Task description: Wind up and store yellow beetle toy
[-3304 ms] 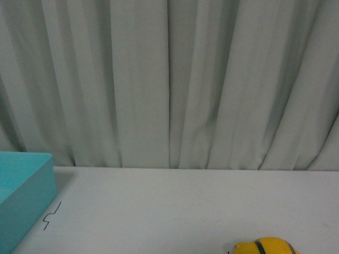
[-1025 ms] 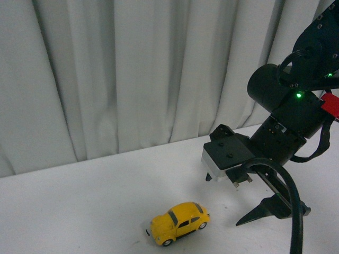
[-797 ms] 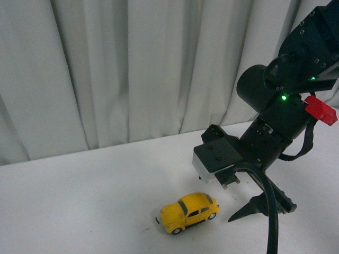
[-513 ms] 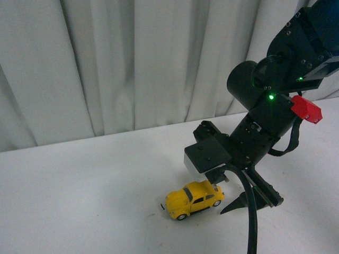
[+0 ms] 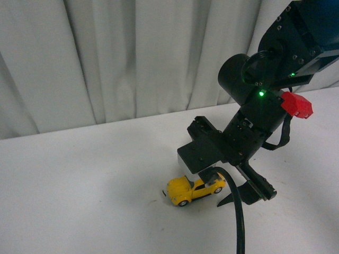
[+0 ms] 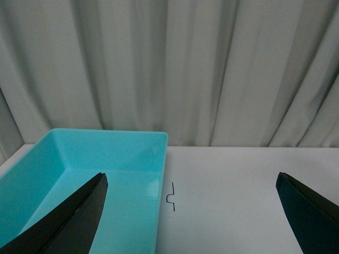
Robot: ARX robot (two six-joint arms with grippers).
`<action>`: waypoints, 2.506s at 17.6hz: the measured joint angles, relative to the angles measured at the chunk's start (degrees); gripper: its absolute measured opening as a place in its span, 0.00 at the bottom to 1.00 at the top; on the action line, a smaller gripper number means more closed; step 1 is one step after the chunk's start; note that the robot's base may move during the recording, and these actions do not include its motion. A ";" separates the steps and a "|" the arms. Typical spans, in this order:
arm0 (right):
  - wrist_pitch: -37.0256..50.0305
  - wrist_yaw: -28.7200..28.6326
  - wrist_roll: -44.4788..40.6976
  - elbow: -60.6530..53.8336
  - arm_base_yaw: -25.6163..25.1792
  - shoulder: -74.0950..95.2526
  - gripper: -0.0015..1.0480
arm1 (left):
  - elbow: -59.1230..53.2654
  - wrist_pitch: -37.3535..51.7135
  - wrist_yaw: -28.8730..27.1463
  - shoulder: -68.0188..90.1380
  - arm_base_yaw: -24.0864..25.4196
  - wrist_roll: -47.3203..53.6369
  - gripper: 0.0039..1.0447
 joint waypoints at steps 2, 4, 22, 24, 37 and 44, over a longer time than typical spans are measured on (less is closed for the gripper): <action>-1.05 -1.29 -0.02 0.00 1.05 0.00 0.91 | 0.00 -0.02 0.00 0.00 0.00 0.00 0.94; -1.18 -1.75 -0.02 0.00 2.12 0.00 0.89 | 0.00 0.00 0.00 0.00 0.00 0.00 0.94; -3.89 -1.73 2.56 8.22 3.17 4.39 0.39 | 0.00 -0.02 0.00 0.00 0.00 -0.02 0.94; -3.85 -1.97 6.01 8.31 4.11 4.42 0.39 | 0.00 0.00 0.00 0.00 0.00 0.00 0.94; 0.96 -2.60 11.96 4.26 3.87 2.91 0.39 | 0.00 -0.02 0.00 0.00 0.00 0.00 0.94; 2.45 -5.07 9.51 2.49 1.40 2.56 0.39 | 0.00 0.00 0.00 0.00 0.00 0.00 0.94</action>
